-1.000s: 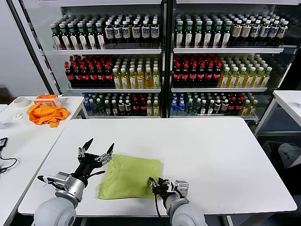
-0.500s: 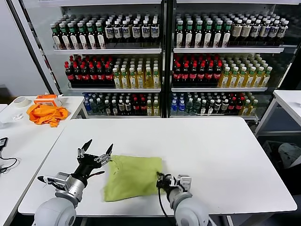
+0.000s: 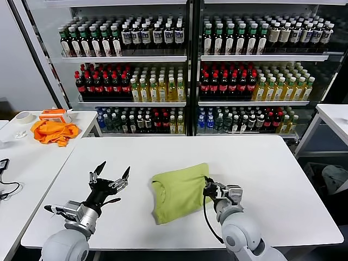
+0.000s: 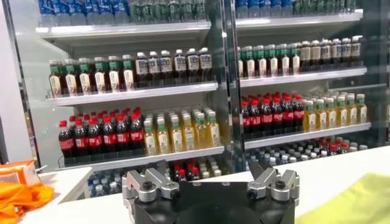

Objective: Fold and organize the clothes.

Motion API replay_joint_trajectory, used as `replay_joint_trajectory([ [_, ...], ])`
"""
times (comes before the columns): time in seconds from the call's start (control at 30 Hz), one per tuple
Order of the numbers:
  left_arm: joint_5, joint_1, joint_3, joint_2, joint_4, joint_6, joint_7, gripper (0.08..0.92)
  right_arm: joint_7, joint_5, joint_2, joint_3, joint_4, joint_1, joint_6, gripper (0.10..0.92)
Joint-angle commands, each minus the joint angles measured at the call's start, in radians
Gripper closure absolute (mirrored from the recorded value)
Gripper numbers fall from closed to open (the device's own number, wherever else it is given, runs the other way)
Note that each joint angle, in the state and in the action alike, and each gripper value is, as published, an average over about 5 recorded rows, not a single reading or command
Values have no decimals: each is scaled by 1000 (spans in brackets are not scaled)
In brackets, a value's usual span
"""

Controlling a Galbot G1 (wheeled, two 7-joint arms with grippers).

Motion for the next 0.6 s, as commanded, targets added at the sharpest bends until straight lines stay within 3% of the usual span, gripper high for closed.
replay_joint_trajectory([
  [0.03, 13, 2, 10, -6, 9, -14, 2, 177, -9, -33, -17, 61, 48, -107, 1, 919],
  [0.3, 100, 21, 25, -21, 40, -114, 11, 177, -26, -77, -11, 86, 24, -149, 16, 919],
  [0.6, 113, 19, 29, -45, 53, -126, 14, 177, -61, -77, -22, 109, 45, -156, 2, 903],
])
